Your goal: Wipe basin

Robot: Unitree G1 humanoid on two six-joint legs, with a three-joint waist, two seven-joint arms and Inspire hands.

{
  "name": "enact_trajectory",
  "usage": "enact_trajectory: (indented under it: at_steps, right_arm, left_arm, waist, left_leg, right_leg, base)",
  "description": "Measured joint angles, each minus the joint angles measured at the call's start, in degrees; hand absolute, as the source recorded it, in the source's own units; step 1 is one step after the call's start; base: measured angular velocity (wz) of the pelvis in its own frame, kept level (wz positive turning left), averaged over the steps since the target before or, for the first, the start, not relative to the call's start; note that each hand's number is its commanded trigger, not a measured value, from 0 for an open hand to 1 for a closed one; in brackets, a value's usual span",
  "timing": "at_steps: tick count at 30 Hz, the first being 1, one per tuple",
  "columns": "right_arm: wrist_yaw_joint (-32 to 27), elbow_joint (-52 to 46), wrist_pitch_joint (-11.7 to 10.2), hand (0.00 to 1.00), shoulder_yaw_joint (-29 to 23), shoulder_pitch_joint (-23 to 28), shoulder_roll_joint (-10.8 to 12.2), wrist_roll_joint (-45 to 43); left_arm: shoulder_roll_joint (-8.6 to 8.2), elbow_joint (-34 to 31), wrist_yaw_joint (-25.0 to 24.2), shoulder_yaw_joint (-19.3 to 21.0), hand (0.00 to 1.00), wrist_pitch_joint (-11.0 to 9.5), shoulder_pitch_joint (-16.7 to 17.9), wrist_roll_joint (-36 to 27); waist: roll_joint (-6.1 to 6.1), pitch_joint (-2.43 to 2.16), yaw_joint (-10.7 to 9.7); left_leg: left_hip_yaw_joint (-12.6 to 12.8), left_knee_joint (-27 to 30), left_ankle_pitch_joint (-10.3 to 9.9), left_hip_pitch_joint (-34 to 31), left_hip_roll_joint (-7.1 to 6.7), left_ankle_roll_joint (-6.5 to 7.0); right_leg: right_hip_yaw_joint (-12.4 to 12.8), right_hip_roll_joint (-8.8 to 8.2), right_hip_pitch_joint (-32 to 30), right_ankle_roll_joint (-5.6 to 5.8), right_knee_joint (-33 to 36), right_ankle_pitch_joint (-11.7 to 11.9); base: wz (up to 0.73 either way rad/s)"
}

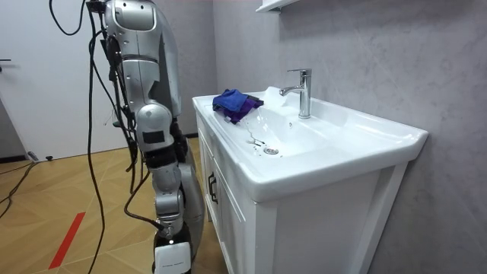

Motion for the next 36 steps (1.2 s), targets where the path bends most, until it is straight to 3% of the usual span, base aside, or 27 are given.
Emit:
enact_trajectory:
  at_steps: [2,7,10,12,15,18,21,26,29,31,36]
  right_arm:
    - [-0.07,-0.19,-0.77,0.0,-1.14,-0.07,-0.57,0.27]
    - [-0.66,-2.98,-5.01,0.0,-4.0,-0.77,-1.02,3.53]
    - [-0.63,-4.79,-5.58,0.0,-3.98,-0.61,-0.75,6.13]
    - [-0.63,-4.98,-5.68,0.0,-3.89,-0.34,-0.37,7.22]
    - [-0.31,-4.99,-6.02,0.0,-3.88,-0.33,-0.17,8.21]
    - [-0.08,-4.99,-7.3,0.0,-3.91,0.15,0.12,9.46]
    - [-0.17,-5.0,-8.12,0.0,-4.15,0.53,0.57,9.42]
    - [0.59,-4.99,-8.15,0.0,-4.06,0.56,0.87,9.5]
    - [1.29,-4.79,-8.43,0.0,-3.86,0.59,1.18,9.63]
    - [1.63,-4.79,-8.85,0.0,-3.91,0.55,1.19,9.6]
    - [1.81,-4.84,-9.98,0.0,-3.81,1.69,1.81,12.19]
  left_arm:
    - [0.84,-1.78,0.82,1.02,0.0,-0.73,-0.17,-1.44]
    - [1.61,-10.29,4.2,4.02,0.0,-2.76,-0.33,-1.38]
    - [1.72,-14.87,5.79,4.01,0.0,-3.66,-0.42,-1.23]
    - [1.77,-17.8,6.62,4.0,0.0,-3.68,-0.6,-1.25]
    - [1.82,-21.03,7.54,3.92,0.0,-3.72,-0.71,-1.05]
    - [1.81,-27.29,9.79,3.83,0.0,-3.88,-0.68,2.06]
    - [1.82,-32.97,12.85,3.86,0.0,-5.96,-1.65,6.38]
    - [1.85,-38.2,15.1,3.48,0.0,-7.39,-4.07,12.84]
    - [1.81,-45.25,15.25,2.82,0.0,-7.42,-3.79,16.76]
    - [1.83,-50.99,16.6,2.82,0.0,-8.85,-3.82,18.5]
    - [1.84,-54.09,18.4,1.28,0.0,-10.22,-5.75,22.74]
  waist:
    - [0.12,0.01,0.3]
    - [0.15,-0.14,0.61]
    - [0.02,-0.42,1.32]
    - [-0.19,-0.91,1.44]
    - [-0.24,-0.92,1.49]
    - [-0.32,-0.79,1.38]
    - [-0.58,-0.62,1.28]
    - [-0.68,-0.61,0.83]
    - [-0.83,-0.59,-0.1]
    - [-1.29,-0.51,-0.25]
    - [-1.46,-0.56,-0.94]
  left_leg:
    - [0.11,0.26,0.0,-0.08,0.05,-0.01]
    - [0.14,0.37,0.0,-0.18,0.03,-0.01]
    - [0.22,0.41,0.0,-0.36,0.01,-0.01]
    - [0.16,0.54,0.0,-0.75,0.03,-0.01]
    - [-0.13,0.58,0.01,-0.8,0.08,-0.02]
    - [-1.04,0.83,0.01,-0.91,0.05,-0.03]
    - [-1.39,0.82,0.06,-0.98,0.07,-0.11]
    - [-1.13,0.74,0.06,-0.91,0.01,-0.11]
    - [-1.28,0.8,0.06,-0.92,0.03,-0.11]
    - [-0.88,0.76,0.07,-0.83,0.07,-0.14]
    - [-0.08,0.36,0.07,-0.53,0.11,-0.13]
  right_leg:
    - [0.02,0.04,-0.04,-0.08,0.0,-0.05]
    - [0.16,0.05,-0.36,-0.13,0.14,-0.11]
    - [0.23,0.03,-0.62,-0.13,0.09,-0.1]
    - [-0.05,0.07,-0.66,-0.14,0.1,-0.01]
    - [-0.18,0.1,-0.6,-0.18,0.09,0.02]
    - [-0.73,0.08,-0.41,-0.19,-0.04,0.03]
    - [-1.32,-0.01,-0.21,-0.22,-0.03,0.05]
    - [-1.01,-0.02,-0.21,-0.21,-0.03,0.04]
    - [-0.93,0.0,-0.21,-0.22,-0.06,0.03]
    - [-0.19,0.13,-0.61,-0.24,-0.03,0.04]
    - [0.58,0.28,-0.6,-0.2,-0.08,0.08]
  base:
    - [-0.05]
    - [-0.02]
    - [-0.01]
    - [0.07]
    - [0.04]
    - [0.1]
    - [0.07]
    - [-0.01]
    - [0.0]
    - [-0.12]
    - [-0.09]
